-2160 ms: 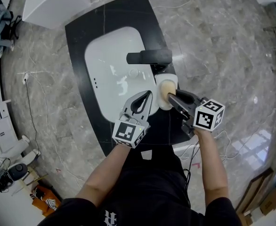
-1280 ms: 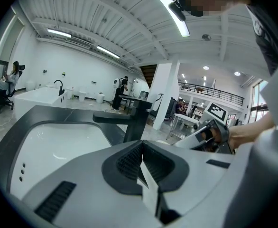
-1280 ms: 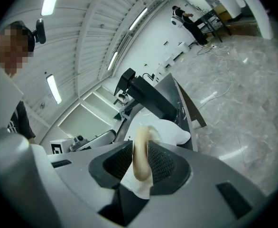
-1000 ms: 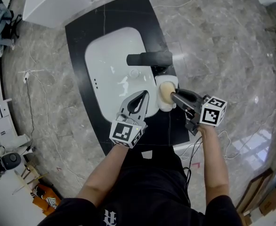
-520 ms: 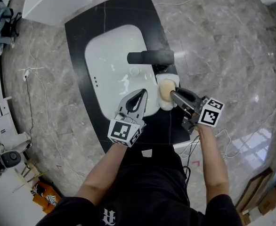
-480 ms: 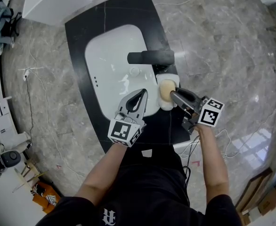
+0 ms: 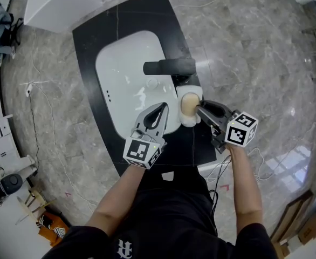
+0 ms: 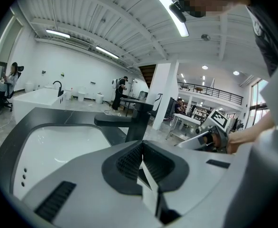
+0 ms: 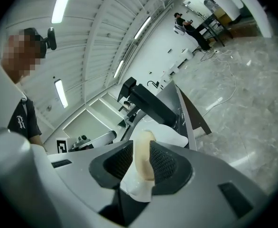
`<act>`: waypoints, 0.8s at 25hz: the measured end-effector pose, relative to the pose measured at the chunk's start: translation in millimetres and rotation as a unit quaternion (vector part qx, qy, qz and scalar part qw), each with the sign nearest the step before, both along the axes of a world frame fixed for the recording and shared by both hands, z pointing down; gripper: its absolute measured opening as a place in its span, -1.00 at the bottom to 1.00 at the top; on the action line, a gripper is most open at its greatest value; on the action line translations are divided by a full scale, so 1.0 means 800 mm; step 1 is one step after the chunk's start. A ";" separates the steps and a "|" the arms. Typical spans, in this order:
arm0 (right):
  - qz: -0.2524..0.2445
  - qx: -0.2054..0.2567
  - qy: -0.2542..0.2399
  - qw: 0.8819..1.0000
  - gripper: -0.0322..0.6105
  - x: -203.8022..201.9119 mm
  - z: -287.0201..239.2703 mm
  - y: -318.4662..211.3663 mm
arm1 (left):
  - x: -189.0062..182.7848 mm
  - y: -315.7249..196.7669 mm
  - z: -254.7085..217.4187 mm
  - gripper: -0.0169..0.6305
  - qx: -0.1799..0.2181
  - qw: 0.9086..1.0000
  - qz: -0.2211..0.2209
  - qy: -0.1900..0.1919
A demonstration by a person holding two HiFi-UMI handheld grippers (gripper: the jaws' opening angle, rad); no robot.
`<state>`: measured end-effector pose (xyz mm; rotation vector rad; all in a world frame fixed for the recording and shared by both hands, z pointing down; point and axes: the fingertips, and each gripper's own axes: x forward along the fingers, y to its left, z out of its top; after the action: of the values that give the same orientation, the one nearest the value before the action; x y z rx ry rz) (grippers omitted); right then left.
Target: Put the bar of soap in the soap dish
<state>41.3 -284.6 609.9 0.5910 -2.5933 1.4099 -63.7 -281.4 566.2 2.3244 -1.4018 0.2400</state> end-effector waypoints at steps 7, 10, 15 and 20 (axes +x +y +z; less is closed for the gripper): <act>0.012 0.064 0.057 0.996 -0.62 -0.001 -0.035 0.001 | 0.014 0.003 -0.022 -0.92 0.011 1.000 0.020 -0.003; 0.022 0.113 0.075 0.991 -0.62 -0.007 -0.070 0.003 | 0.028 0.007 -0.042 -0.92 0.019 0.999 0.037 -0.006; 0.047 0.185 0.099 0.977 -0.74 -0.017 -0.139 0.012 | 0.051 0.017 -0.098 -0.92 0.046 0.997 0.061 0.001; 0.070 0.240 0.112 0.962 -0.80 -0.024 -0.201 0.033 | 0.058 0.038 -0.152 -0.92 0.077 0.994 0.076 0.004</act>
<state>21.8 -258.5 449.2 0.9468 -2.7457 0.6739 -17.7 -251.2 444.4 2.5588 -1.2817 0.1718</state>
